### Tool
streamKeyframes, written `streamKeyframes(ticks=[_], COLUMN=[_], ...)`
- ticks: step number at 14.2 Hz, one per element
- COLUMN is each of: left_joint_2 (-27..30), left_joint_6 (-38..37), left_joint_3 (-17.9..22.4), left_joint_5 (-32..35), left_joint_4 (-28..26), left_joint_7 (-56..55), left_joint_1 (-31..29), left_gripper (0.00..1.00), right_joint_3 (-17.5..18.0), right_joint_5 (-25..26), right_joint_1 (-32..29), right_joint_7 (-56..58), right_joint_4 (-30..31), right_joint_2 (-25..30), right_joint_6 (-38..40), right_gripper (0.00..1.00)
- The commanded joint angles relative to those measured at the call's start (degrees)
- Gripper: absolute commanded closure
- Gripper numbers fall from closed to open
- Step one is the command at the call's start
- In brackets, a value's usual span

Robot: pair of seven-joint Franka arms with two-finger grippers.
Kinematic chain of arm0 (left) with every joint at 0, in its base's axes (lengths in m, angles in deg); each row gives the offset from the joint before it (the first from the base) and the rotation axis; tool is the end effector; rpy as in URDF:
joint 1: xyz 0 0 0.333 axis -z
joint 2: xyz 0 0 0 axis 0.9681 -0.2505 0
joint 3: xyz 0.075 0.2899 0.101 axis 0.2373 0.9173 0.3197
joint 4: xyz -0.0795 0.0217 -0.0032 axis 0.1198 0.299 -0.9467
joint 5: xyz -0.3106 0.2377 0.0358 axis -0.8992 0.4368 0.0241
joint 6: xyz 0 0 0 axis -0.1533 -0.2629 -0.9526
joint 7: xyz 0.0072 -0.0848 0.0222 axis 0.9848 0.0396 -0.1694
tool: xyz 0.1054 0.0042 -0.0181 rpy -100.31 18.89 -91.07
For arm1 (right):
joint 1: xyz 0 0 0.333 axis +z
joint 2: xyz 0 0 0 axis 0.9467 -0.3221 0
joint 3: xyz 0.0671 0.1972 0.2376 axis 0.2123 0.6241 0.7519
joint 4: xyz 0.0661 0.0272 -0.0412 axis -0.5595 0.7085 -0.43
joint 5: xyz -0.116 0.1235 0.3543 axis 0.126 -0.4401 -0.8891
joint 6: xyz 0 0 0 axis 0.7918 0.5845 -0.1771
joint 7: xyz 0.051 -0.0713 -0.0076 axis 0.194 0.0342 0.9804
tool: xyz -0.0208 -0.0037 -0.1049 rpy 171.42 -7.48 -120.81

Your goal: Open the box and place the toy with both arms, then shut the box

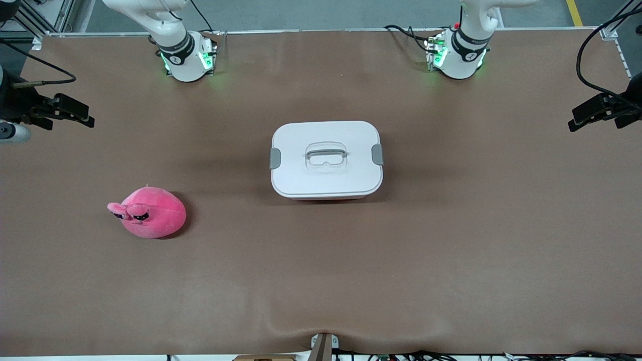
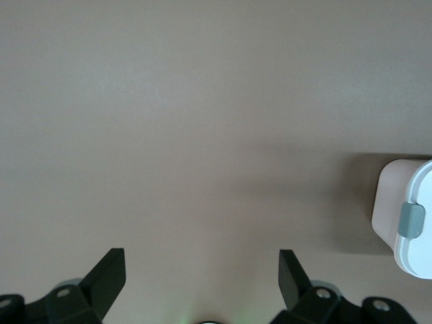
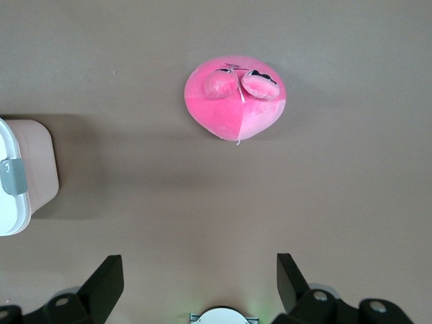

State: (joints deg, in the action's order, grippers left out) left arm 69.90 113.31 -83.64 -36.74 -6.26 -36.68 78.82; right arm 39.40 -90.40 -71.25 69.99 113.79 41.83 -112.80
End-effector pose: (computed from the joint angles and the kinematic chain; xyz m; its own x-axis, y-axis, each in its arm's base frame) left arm 0.5520 0.0053 0.6422 0.9975 0.0573 -0.0425 0.0574 -0.9983 0.0021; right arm 0.5365 -0.0063 0.6179 0.9919 0.0296 -0.1232 0.0223 -0.9979 -0.0602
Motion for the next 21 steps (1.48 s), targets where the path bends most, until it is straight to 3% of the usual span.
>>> streamKeyframes(ticks=[1,6,17,21], left_joint_2=[-1.1,-3.9,-6.46,-6.55], left_joint_6=[0.42,0.77,5.69,5.78], left_joint_3=[0.13,0.21,-0.4,-0.49], left_joint_5=[0.16,-0.28,-1.59,-2.65], left_joint_4=[1.07,2.13,2.92,2.84], left_joint_7=[0.53,-0.34,-0.7,-7.71], left_joint_1=[-0.25,-2.53,-1.3,-0.08], left_gripper=[0.0,0.0,0.0,0.0], right_joint_3=[-0.17,-0.17,-0.17,-0.17], right_joint_5=[0.12,0.03,0.03,0.03], right_joint_1=[0.48,0.57,0.57,0.48], right_joint_7=[-0.26,-0.26,-0.26,-0.26], right_joint_4=[-0.29,-0.37,-0.46,-0.37], right_joint_2=[0.21,0.12,0.21,0.21], right_joint_6=[0.37,0.1,0.19,0.19], right_gripper=[0.0,0.0,0.0,0.0])
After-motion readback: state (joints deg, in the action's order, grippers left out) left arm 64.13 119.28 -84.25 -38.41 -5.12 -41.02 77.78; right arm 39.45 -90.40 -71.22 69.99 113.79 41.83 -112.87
